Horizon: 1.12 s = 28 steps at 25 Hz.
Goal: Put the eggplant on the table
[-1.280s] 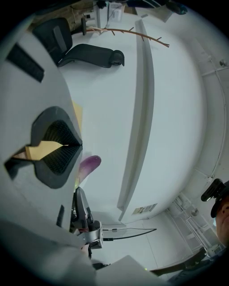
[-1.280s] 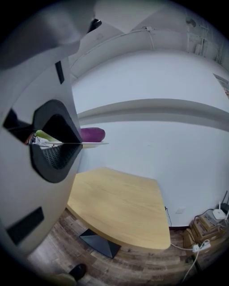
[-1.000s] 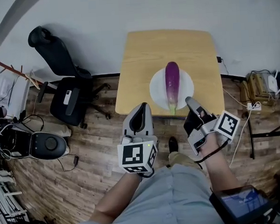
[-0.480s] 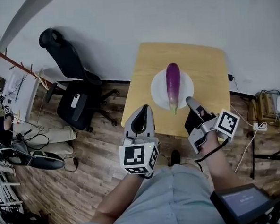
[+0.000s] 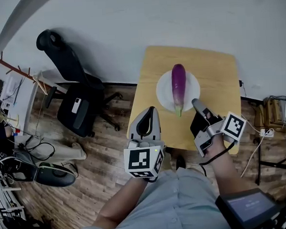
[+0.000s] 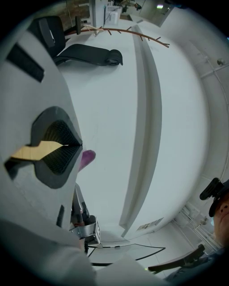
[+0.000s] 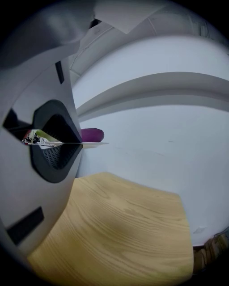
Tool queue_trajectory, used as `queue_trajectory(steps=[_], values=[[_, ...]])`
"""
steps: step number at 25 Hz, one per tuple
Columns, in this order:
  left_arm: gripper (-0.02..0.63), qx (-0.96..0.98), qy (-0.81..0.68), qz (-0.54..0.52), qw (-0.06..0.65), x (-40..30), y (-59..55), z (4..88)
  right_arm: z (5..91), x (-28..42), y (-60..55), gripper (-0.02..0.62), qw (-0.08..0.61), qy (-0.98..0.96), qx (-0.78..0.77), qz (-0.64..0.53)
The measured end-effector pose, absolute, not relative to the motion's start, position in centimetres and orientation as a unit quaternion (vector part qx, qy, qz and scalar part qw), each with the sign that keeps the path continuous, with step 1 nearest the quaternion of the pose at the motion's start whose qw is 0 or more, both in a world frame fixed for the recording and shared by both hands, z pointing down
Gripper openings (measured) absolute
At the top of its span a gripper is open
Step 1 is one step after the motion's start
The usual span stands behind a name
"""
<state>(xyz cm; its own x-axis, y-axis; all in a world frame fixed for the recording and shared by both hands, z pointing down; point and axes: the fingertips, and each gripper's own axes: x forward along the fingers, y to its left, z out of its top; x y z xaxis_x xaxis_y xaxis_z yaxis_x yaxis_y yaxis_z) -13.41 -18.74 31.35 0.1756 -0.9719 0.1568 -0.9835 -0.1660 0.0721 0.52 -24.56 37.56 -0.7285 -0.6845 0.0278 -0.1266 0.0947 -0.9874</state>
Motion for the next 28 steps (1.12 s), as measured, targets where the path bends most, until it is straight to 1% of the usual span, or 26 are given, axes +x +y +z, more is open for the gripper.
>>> queue_trajectory(steps=[8, 16, 28], values=[[0.006, 0.782, -0.616, 0.045, 0.082, -14.7, -24.5, 32.8, 39.9, -0.8, -28.7, 0.006, 0.236, 0.685, -0.304, -0.618], [0.006, 0.802, -0.581, 0.066, 0.12, -17.0, -30.2, 36.3, 43.6, -3.5, -32.8, 0.006, 0.236, 0.66, -0.328, -0.633], [0.006, 0.825, -0.541, 0.097, 0.133, -15.3, -32.2, 40.3, 48.9, -2.6, -33.3, 0.006, 0.255, 0.626, -0.35, -0.648]])
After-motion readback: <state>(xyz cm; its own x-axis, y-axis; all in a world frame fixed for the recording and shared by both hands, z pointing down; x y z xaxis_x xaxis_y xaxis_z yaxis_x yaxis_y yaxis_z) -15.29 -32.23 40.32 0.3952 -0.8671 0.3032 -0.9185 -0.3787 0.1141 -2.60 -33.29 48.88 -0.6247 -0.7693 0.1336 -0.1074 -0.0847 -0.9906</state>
